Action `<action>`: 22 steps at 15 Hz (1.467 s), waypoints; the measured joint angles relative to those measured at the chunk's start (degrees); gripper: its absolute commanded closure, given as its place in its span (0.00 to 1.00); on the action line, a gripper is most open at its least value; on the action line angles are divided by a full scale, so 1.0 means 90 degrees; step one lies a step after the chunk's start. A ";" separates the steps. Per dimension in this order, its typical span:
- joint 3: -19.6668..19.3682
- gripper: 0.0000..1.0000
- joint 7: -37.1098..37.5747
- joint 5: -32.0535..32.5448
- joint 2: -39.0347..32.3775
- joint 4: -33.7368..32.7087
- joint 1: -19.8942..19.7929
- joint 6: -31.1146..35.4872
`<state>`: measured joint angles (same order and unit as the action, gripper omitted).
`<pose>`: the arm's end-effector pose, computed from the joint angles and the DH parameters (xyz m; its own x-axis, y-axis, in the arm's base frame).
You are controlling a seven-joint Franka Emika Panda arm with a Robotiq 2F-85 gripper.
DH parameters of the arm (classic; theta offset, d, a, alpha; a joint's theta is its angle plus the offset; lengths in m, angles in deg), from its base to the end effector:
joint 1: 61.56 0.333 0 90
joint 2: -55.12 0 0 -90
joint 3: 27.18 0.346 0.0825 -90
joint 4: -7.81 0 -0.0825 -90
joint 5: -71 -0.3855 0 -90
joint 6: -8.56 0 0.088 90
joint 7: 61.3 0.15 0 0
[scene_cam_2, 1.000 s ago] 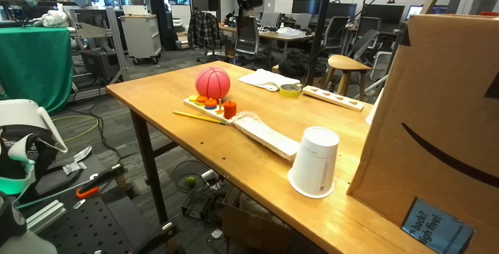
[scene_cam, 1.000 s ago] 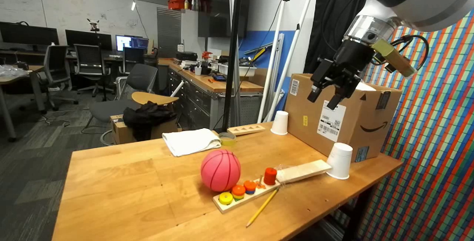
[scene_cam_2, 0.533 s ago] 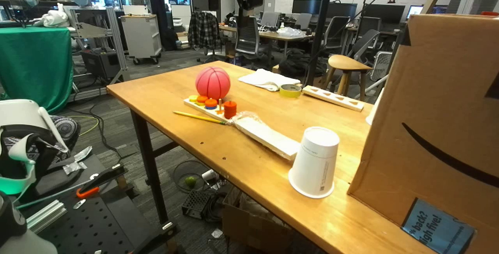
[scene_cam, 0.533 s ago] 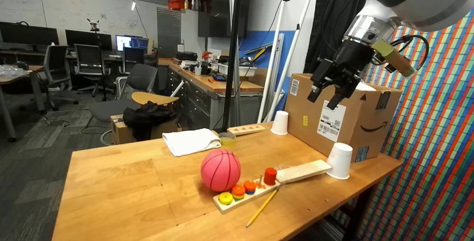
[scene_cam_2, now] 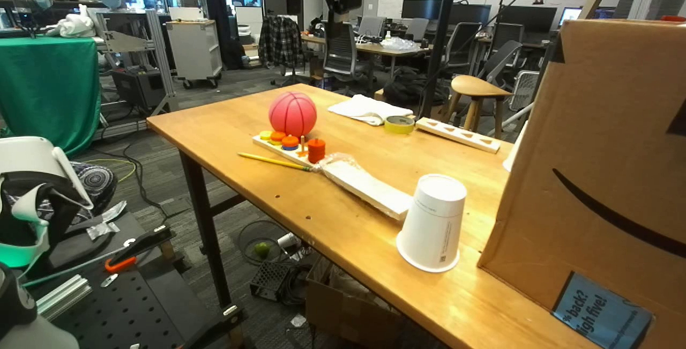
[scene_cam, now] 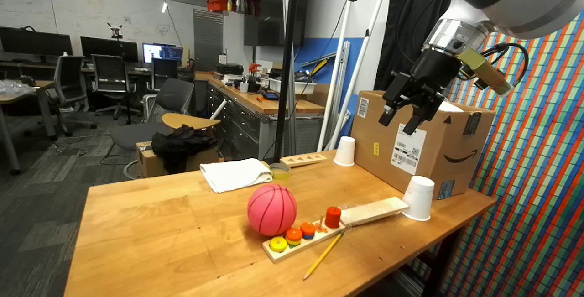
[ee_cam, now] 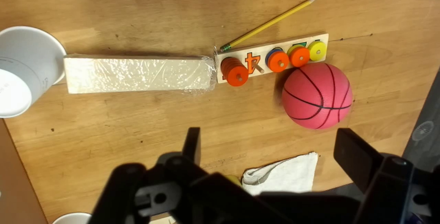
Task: Move the ball towards the box
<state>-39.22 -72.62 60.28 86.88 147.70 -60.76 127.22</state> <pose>0.3905 -0.0665 0.4961 0.9752 -0.0785 0.2068 -0.0255 -0.9686 -0.2472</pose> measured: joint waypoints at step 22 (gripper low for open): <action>0.0345 0.00 -0.1572 -0.0001 0.0010 0.0205 0.0582 0.0573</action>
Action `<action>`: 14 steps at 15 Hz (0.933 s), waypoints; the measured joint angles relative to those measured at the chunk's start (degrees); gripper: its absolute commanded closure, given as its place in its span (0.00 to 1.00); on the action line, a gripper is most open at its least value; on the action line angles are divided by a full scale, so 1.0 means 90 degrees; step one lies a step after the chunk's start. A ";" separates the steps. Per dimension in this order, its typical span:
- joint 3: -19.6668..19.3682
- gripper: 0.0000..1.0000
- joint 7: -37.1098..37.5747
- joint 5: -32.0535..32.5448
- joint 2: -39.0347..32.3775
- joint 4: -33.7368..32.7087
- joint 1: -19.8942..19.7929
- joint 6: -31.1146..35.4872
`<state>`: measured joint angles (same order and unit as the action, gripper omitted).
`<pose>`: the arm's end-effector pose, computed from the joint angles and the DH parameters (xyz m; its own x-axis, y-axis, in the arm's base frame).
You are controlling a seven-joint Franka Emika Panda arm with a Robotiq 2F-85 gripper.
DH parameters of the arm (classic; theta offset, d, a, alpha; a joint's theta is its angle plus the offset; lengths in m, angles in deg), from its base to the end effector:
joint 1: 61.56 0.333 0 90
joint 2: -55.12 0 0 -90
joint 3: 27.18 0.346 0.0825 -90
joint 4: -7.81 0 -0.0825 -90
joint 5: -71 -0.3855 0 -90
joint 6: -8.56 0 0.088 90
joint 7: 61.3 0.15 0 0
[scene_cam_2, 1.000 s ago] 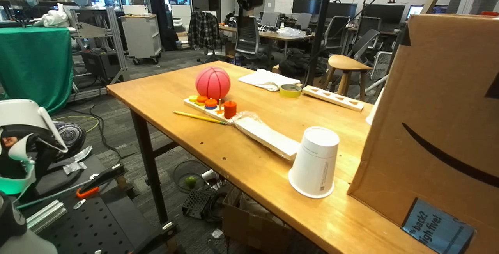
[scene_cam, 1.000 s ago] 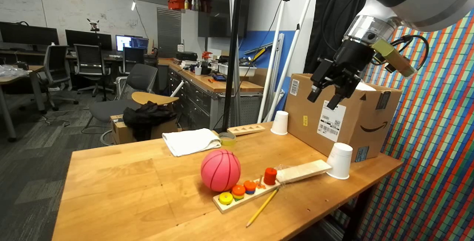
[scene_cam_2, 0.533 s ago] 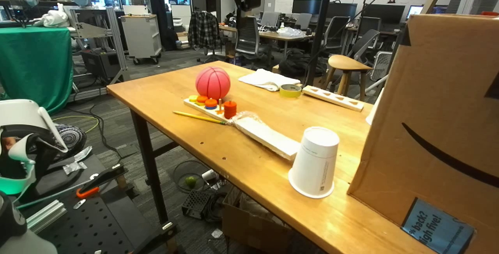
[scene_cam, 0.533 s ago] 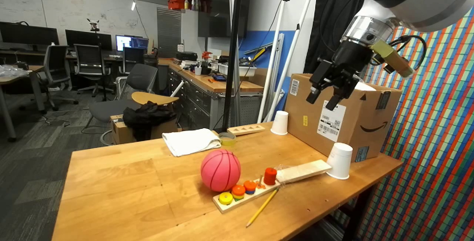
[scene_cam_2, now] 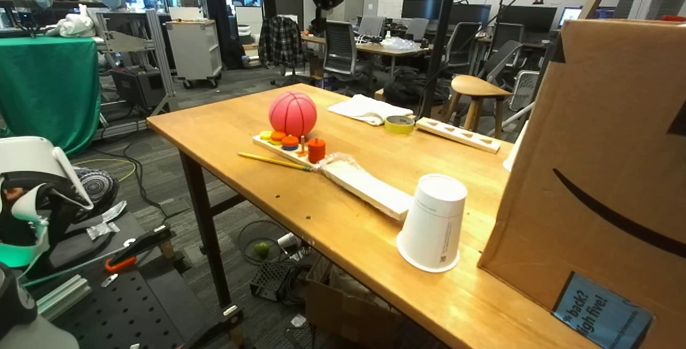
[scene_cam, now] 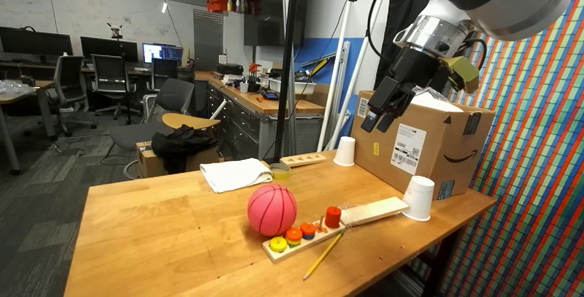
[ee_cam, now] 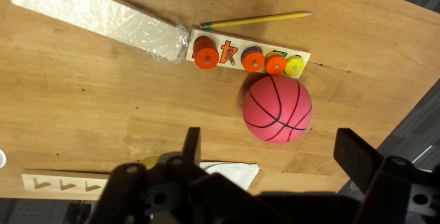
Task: Move the ball towards the box
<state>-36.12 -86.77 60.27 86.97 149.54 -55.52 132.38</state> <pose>0.4008 -0.0100 0.4922 0.9100 0.2801 0.3056 0.3330 -0.9330 -0.1366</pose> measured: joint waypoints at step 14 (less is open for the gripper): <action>0.0483 0.00 -0.2630 -0.0002 -0.0674 0.0178 0.1802 0.1926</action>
<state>-31.78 -110.45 60.25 80.91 151.14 -39.30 149.71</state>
